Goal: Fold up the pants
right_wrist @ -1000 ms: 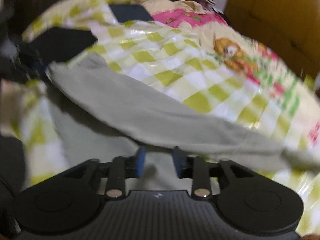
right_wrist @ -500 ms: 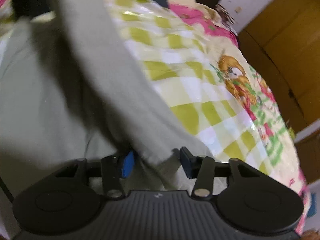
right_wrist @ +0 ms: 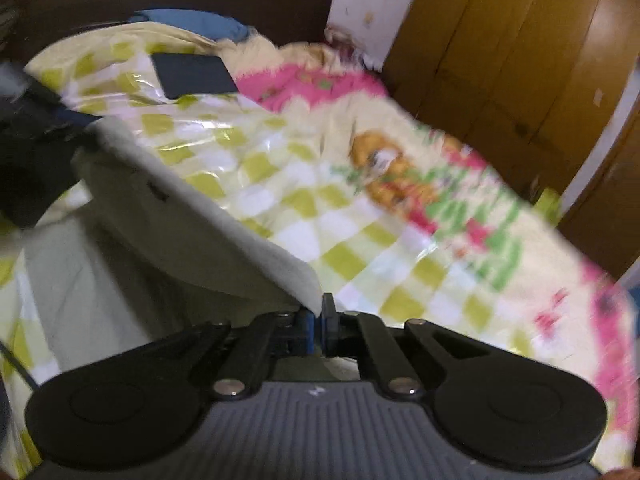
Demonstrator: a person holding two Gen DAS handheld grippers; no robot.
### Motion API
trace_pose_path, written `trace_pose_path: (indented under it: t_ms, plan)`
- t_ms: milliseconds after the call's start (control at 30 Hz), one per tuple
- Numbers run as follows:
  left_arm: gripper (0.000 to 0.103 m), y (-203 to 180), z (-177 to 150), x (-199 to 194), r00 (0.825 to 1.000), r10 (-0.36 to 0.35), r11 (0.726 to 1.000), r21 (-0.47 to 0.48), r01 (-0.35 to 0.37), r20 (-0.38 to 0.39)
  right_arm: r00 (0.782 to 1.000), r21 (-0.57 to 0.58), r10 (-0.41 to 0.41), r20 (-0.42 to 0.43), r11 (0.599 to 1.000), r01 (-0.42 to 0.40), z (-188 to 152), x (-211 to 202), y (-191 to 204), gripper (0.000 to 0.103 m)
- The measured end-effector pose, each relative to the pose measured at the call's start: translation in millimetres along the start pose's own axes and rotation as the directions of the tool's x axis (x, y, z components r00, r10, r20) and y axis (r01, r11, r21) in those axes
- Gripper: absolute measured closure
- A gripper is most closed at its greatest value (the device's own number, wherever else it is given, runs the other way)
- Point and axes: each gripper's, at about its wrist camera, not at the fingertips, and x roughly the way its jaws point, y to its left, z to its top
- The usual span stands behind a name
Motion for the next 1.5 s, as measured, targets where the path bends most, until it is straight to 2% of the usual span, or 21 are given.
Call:
trace_pose_path:
  t_ms: [33,67,100,133,200,267,433,467,567,667,733,833,967,1000,1067,1100,1167,1200,1300,1400,1500]
  plan:
    - [0.073,-3,-10,-3,1.0,0.011,1.0,0.019,-0.011,-0.013,0.999,-0.004,0.031,-0.015,1.0,-0.031,-9,-7,17,0.101]
    - [0.073,-5,-21,-4,0.999,0.017,0.999,0.028,-0.016,-0.037,0.993,0.033,0.109,-0.051,0.994,-0.107,-18,-8,34,0.101]
    - [0.073,-8,-35,-3,0.997,0.02,0.999,0.034,-0.017,-0.073,0.977,0.065,0.189,-0.1,0.981,-0.183,-31,-4,51,0.101]
    - [0.073,-10,-50,-1,0.994,0.026,0.999,0.04,-0.021,-0.109,0.963,0.076,0.231,-0.137,0.972,-0.222,-44,2,68,0.101]
    - [0.073,-12,-75,3,0.985,0.051,0.998,0.04,-0.045,-0.167,0.936,0.102,0.288,-0.204,0.957,-0.272,-69,22,99,0.1]
    - [0.073,-11,-93,6,0.976,0.059,0.998,0.027,-0.054,-0.211,0.913,0.179,0.332,-0.238,0.939,-0.295,-81,37,113,0.096]
    - [0.073,-6,-106,-6,0.969,0.123,0.992,0.039,-0.117,-0.216,0.918,0.086,0.299,-0.261,0.954,-0.286,-75,37,128,0.092]
    - [0.073,-5,-107,-7,0.968,0.129,0.992,0.038,-0.124,-0.217,0.919,0.088,0.293,-0.263,0.956,-0.28,-75,38,126,0.088]
    - [0.073,2,-108,-15,0.966,0.153,0.988,0.012,-0.154,-0.211,0.914,0.116,0.304,-0.27,0.952,-0.283,-77,32,122,0.087]
    - [0.073,9,-112,-28,0.966,0.166,0.984,-0.028,-0.175,-0.197,0.917,0.073,0.279,-0.284,0.96,-0.269,-79,24,125,0.076]
    - [0.073,13,-110,-39,0.969,0.174,0.98,-0.062,-0.187,-0.175,0.921,0.059,0.251,-0.298,0.968,-0.245,-83,23,124,0.073]
    - [0.073,10,-101,-56,0.984,0.145,0.979,-0.126,-0.157,-0.101,0.918,0.092,0.242,-0.313,0.97,-0.224,-85,25,115,0.073]
    - [0.071,-11,-87,-54,0.995,0.089,0.993,-0.081,-0.091,-0.033,0.917,0.119,0.235,-0.322,0.971,-0.207,-83,23,104,0.073]
    - [0.068,-17,-86,-47,0.997,0.071,0.995,-0.063,-0.074,-0.037,0.914,0.116,0.235,-0.33,0.971,-0.208,-83,22,102,0.071]
    - [0.067,-25,-91,-24,0.994,0.056,0.998,-0.025,-0.059,-0.09,0.913,0.102,0.217,-0.346,0.976,-0.193,-86,21,99,0.066]
    - [0.067,-26,-97,-10,0.987,0.074,0.997,-0.002,-0.075,-0.142,0.91,0.113,0.215,-0.355,0.976,-0.187,-88,20,96,0.066]
    - [0.063,-25,-114,11,0.959,0.15,0.988,0.063,-0.139,-0.242,0.904,0.168,0.221,-0.365,0.971,-0.17,-94,16,83,0.066]
    - [0.062,-24,-119,11,0.954,0.158,0.987,0.074,-0.144,-0.253,0.905,0.204,0.223,-0.362,0.966,-0.156,-98,11,75,0.066]
    - [0.062,-24,-114,-3,0.959,0.157,0.988,0.052,-0.149,-0.236,0.915,0.334,0.218,-0.34,0.937,-0.1,-109,0,45,0.066]
    - [0.062,-36,-98,-11,0.967,0.168,0.985,0.069,-0.158,-0.189,0.932,0.473,0.197,-0.304,0.88,-0.032,-119,0,7,0.066]
    - [0.062,-61,-71,-16,0.982,0.148,0.984,0.118,-0.133,-0.121,0.953,0.572,0.152,-0.263,0.82,0.027,-125,8,-32,0.065]
